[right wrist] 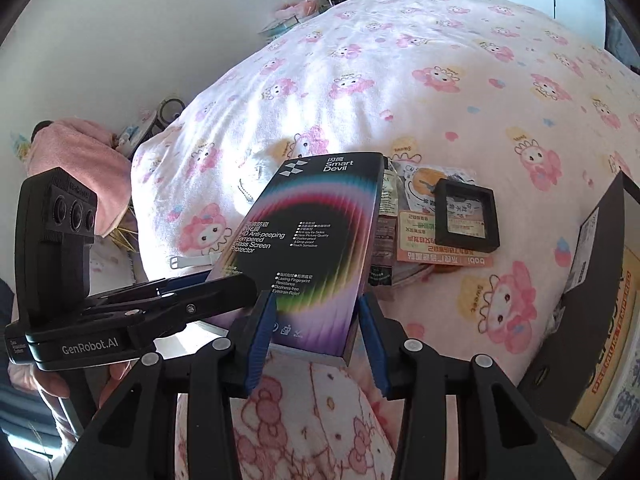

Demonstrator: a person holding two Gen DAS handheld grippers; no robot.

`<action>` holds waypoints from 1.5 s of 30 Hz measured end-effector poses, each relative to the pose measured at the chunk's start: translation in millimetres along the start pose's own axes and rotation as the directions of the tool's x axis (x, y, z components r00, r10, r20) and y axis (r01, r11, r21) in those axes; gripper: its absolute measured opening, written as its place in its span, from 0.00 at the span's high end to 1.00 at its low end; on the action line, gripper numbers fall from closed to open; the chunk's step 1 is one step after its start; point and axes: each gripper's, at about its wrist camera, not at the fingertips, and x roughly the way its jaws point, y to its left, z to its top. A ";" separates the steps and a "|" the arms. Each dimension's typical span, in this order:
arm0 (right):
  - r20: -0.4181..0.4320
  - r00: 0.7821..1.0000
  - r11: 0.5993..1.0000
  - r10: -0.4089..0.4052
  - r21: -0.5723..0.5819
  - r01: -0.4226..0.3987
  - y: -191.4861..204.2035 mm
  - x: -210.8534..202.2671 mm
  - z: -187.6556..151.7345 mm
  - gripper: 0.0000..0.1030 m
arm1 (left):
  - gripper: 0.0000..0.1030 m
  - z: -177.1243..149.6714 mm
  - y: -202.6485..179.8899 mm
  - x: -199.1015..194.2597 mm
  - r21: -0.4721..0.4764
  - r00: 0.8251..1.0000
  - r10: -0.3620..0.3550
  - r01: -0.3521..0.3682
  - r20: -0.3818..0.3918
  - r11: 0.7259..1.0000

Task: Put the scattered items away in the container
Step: 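Lift the Smart Devil box and carry it to the open black box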

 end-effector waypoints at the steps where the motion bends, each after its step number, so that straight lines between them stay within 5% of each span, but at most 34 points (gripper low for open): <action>1: 0.011 1.000 1.000 0.001 0.005 -0.001 -2.6 -6.4 -3.6 0.63 | 0.49 -2.6 -5.1 -0.6 0.008 1.000 -0.004 0.004 -0.005 1.000; 26: 0.204 0.977 0.979 -0.064 0.202 0.022 -50.4 -105.7 -70.5 0.61 | 0.49 -28.8 -117.1 8.6 0.176 0.997 -0.052 0.062 -0.065 0.982; 45: 0.310 0.932 0.930 -0.190 0.361 0.069 -130.9 -181.7 -111.0 0.61 | 0.49 -34.3 -233.4 70.8 0.355 0.973 -0.143 0.200 -0.181 0.913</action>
